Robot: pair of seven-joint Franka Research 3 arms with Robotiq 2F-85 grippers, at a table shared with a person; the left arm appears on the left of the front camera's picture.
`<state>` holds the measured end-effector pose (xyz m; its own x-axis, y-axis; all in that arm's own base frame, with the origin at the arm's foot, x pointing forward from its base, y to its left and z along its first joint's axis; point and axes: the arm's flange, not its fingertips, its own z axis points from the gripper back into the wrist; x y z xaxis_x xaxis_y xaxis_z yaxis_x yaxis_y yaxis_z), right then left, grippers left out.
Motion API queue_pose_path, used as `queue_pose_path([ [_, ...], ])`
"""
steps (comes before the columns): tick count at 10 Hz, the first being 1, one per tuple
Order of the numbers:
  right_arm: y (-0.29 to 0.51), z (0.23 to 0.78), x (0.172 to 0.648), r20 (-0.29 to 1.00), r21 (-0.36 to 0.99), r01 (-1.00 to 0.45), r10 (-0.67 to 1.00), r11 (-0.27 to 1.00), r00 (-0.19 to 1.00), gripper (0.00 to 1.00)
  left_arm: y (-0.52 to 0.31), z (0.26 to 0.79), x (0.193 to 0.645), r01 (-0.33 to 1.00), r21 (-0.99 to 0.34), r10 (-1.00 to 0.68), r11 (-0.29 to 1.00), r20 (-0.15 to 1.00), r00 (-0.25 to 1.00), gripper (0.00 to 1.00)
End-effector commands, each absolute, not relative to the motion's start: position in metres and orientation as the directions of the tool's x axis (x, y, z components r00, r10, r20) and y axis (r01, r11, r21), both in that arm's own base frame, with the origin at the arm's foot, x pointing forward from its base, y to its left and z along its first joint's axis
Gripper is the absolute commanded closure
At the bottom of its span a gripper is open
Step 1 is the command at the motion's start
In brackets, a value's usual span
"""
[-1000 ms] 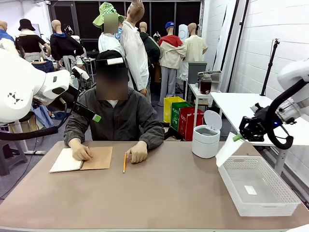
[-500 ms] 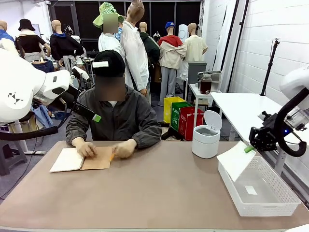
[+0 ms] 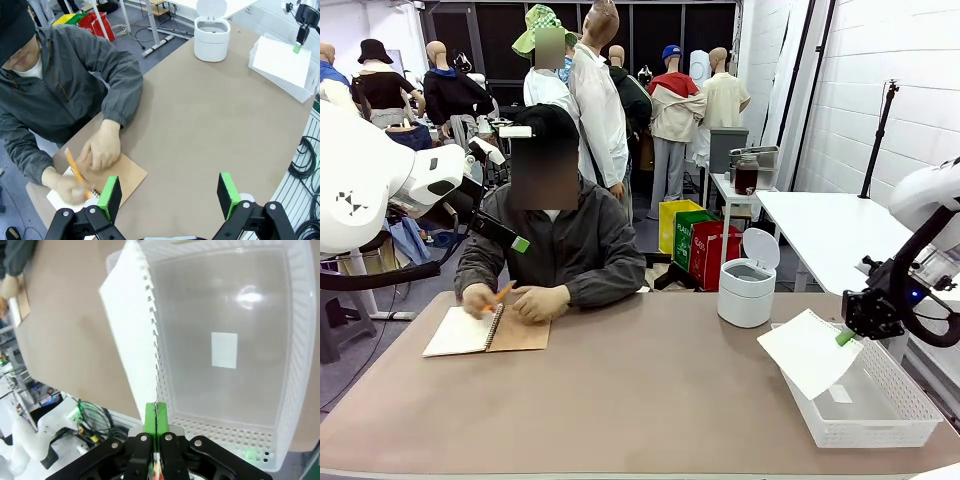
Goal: Sort the paper based on its condition.
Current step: If a person hands you a paper, place it in the Organizing basket , and if it's crumpled, put it in the Trash can.
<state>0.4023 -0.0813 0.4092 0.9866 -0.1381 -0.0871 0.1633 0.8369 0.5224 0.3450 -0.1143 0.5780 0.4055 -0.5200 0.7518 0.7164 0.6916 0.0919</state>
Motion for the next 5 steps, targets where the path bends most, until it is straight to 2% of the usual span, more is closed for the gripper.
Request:
queue_pose_path([
  [1, -0.089, 0.402, 0.398, -0.076, 0.482, 0.211, -0.199, 0.85, 0.977, 1.0, -0.113, 0.579, 0.345, 0.719, 0.084, -0.519, 0.69, 0.749, 0.411, 0.0],
  [5, -0.105, 0.395, 0.39, -0.053, 0.397, 0.309, -0.315, 0.864, 0.948, 1.0, -0.113, 0.579, 0.345, 0.719, 0.084, -0.519, 0.69, 0.749, 0.411, 0.0],
])
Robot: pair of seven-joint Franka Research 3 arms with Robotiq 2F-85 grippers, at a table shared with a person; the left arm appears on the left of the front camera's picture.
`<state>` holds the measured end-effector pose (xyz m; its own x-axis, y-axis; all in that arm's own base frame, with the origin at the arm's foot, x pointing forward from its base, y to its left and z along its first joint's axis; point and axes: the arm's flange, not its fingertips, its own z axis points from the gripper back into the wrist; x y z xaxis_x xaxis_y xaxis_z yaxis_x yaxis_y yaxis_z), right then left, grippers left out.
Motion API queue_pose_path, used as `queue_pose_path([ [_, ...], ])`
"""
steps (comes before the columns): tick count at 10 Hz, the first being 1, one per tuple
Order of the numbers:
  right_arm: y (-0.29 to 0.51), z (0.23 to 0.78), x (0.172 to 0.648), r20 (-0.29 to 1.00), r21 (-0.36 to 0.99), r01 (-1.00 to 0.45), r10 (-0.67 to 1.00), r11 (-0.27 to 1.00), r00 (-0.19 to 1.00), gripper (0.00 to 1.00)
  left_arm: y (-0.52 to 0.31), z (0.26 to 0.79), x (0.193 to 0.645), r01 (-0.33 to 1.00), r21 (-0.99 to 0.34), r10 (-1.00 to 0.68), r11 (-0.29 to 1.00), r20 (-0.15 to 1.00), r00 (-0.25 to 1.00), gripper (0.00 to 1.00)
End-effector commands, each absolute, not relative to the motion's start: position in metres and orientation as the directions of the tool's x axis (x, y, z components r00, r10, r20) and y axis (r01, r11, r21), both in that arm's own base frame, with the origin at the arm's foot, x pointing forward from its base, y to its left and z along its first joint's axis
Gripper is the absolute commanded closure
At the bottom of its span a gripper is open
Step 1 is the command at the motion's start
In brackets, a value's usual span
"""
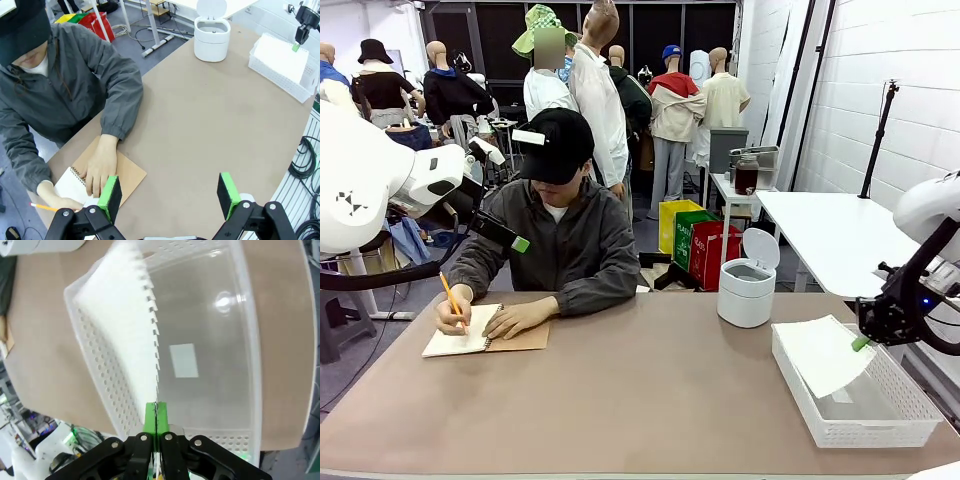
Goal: Sort the paper based on its condition.
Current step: If a person hands you a paper, place it in the Organizing basket , and if it's crumpled, put it in the Trash can.
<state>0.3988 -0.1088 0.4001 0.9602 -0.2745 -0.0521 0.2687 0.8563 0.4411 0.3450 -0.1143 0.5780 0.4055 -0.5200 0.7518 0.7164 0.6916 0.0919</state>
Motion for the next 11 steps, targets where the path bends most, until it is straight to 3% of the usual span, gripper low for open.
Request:
queue_pose_path([
  [1, -0.105, 0.391, 0.391, -0.06, 0.388, 0.315, -0.318, 0.866, 0.946, 1.0, -0.113, 0.579, 0.345, 0.719, 0.084, -0.519, 0.69, 0.749, 0.411, 0.0],
  [9, -0.081, 0.377, 0.393, -0.141, 0.322, 0.388, -0.362, 0.863, 0.921, 1.0, -0.113, 0.579, 0.345, 0.719, 0.084, -0.519, 0.69, 0.749, 0.411, 0.0],
  [11, -0.081, 0.383, 0.392, -0.152, 0.262, 0.444, -0.418, 0.857, 0.896, 0.61, -0.113, 0.579, 0.345, 0.719, 0.084, -0.519, 0.69, 0.749, 0.411, 0.0],
])
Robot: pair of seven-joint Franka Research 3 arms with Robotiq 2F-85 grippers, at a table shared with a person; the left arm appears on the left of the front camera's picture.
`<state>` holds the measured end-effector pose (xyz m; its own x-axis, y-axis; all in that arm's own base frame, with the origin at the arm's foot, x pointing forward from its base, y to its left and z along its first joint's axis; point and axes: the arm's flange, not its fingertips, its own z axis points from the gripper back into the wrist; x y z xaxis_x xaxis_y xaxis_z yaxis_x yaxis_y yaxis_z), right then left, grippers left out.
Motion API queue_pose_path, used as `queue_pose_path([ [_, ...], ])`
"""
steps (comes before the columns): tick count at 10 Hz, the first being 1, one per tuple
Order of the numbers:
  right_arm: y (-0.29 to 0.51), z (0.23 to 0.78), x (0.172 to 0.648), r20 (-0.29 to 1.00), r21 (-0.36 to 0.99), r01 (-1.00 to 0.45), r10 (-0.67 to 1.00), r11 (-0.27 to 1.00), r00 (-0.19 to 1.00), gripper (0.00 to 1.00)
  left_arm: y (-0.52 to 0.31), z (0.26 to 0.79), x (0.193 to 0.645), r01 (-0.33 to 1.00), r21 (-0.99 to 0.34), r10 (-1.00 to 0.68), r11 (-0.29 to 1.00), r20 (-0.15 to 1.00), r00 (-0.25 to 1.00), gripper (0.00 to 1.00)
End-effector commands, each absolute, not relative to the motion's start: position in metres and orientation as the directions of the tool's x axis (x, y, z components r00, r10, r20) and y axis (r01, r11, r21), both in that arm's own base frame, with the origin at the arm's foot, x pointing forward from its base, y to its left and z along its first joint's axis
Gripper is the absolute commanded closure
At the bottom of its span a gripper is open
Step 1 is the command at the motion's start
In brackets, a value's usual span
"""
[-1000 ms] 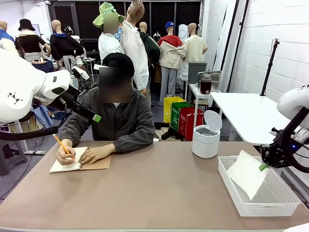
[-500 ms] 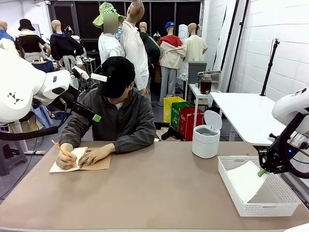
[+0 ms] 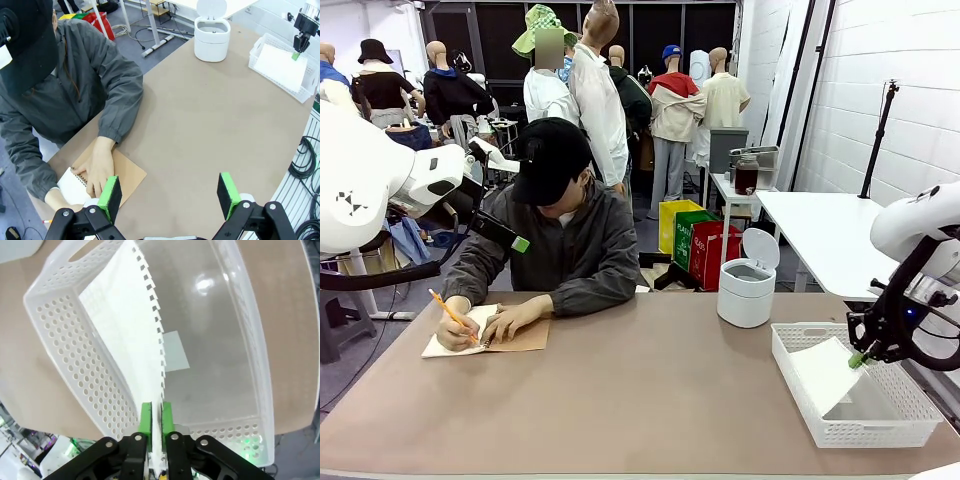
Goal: Sort the paper based on its condition.
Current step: If a person hands you a paper, place it in the Organizing basket , and if it's crumpled, put it in the Trash can.
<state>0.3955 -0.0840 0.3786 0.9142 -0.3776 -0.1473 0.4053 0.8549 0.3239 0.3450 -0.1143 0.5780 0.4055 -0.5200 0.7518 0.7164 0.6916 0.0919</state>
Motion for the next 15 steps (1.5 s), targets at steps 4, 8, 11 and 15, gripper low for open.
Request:
queue_pose_path([
  [4, -0.07, 0.403, 0.394, -0.136, 0.126, 0.499, -0.483, 0.857, 0.865, 0.0, -0.113, 0.579, 0.345, 0.719, 0.084, -0.519, 0.69, 0.749, 0.411, 0.0],
  [8, -0.055, 0.436, 0.401, -0.096, 0.049, 0.513, -0.507, 0.857, 0.857, 0.0, -0.113, 0.579, 0.345, 0.719, 0.084, -0.519, 0.69, 0.749, 0.411, 0.0],
  [11, -0.047, 0.445, 0.405, -0.037, 0.058, 0.516, -0.515, 0.854, 0.856, 0.0, -0.113, 0.579, 0.345, 0.719, 0.084, -0.519, 0.69, 0.749, 0.411, 0.0],
  [15, -0.053, 0.44, 0.403, -0.085, 0.08, 0.495, -0.488, 0.865, 0.868, 0.0, -0.113, 0.579, 0.345, 0.719, 0.084, -0.519, 0.69, 0.749, 0.411, 0.0],
])
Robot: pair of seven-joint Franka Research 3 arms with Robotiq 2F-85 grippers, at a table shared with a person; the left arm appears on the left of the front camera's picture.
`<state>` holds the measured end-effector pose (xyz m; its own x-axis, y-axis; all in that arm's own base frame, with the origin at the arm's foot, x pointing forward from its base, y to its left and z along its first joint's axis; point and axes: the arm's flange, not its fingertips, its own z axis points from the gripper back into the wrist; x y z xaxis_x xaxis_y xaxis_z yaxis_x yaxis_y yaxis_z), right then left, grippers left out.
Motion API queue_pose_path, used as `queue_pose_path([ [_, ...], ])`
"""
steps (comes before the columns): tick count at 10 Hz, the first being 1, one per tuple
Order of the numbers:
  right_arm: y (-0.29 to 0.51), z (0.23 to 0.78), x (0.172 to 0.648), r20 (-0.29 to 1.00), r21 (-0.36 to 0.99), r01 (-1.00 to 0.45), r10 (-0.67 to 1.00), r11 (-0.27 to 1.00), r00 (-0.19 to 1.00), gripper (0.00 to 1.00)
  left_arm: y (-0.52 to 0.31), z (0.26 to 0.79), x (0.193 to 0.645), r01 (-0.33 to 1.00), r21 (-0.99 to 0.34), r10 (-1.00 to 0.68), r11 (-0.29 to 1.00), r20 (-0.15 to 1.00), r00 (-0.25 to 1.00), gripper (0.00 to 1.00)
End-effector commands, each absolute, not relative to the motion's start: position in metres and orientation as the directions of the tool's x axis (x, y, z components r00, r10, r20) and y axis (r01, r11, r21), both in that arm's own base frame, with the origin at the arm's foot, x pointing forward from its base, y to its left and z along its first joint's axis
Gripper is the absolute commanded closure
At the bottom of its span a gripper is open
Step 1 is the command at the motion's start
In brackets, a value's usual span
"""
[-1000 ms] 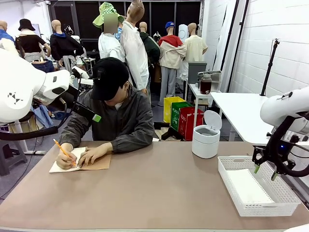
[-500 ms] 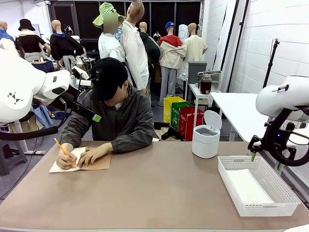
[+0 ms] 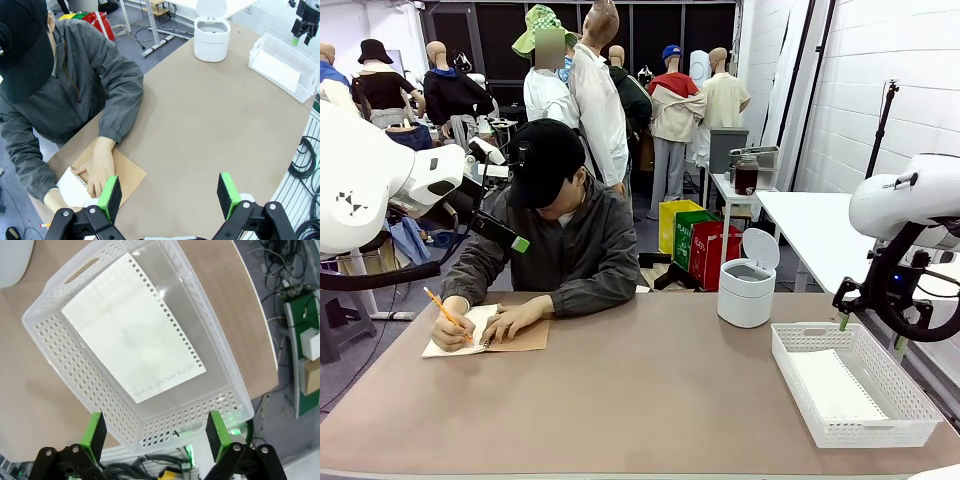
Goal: Sort the paper based on its condition.
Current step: If a person hands you a paper, place it in the Organizing basket , and if it's crumpled, put it in the Trash can.
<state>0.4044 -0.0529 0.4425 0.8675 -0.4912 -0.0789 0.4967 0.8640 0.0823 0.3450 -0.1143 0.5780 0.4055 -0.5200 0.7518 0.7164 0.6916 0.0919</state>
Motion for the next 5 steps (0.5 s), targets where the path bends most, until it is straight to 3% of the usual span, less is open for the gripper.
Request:
queue_pose_path([
  [1, -0.0529, 0.4404, 0.4033, -0.085, 0.08, 0.495, -0.488, 0.865, 0.868, 0.0, -0.1131, 0.5785, 0.3453, 0.719, 0.084, -0.519, 0.69, 0.749, 0.411, 0.0],
  [5, -0.0529, 0.4404, 0.4033, -0.085, 0.08, 0.495, -0.488, 0.865, 0.868, 0.0, -0.1131, 0.5785, 0.3453, 0.719, 0.084, -0.519, 0.69, 0.749, 0.411, 0.0],
])
